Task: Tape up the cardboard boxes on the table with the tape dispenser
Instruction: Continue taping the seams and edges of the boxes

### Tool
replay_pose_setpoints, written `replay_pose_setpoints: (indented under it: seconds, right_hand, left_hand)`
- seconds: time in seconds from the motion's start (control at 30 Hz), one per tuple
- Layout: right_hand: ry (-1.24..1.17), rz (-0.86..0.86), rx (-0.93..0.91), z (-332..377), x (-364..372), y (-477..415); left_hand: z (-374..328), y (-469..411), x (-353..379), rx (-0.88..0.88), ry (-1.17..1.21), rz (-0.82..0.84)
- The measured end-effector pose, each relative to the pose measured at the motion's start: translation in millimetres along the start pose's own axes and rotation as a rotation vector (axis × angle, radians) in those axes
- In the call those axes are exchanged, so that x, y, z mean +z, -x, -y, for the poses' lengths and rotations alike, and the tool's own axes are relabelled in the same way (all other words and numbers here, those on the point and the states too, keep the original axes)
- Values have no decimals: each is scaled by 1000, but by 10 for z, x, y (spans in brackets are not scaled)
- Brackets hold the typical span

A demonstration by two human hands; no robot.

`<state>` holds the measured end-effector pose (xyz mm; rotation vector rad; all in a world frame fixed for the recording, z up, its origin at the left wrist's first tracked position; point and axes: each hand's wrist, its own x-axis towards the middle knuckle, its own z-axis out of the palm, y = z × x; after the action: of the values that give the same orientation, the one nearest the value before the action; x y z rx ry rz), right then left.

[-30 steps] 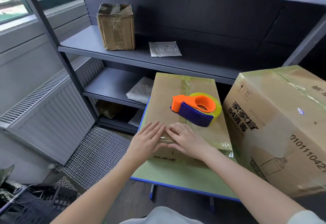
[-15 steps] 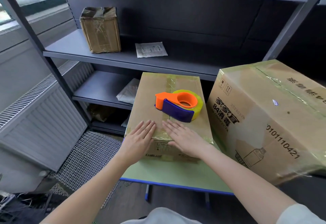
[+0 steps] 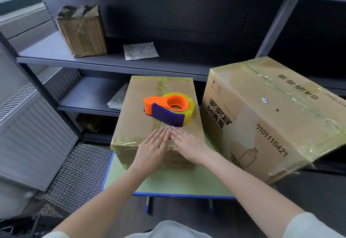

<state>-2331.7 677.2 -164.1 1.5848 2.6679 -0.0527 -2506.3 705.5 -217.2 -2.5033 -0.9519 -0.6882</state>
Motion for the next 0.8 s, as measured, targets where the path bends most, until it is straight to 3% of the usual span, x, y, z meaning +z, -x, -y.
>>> replay_pose_setpoints:
  seconds: [0.37, 0.53, 0.63, 0.8]
  right_hand:
    - [-148, 81, 26, -204, -91, 274]
    - [-437, -6, 172, -364, -207, 416]
    - [-319, -48, 328, -571, -242, 544]
    - [-149, 160, 317, -572, -256, 555]
  left_hand:
    - [-300, -202, 50, 45, 45, -4]
    - [-395, -245, -6, 19, 84, 5]
    - [-517, -381, 1, 58, 140, 68]
    - [-645, -589, 30, 124, 270, 75]
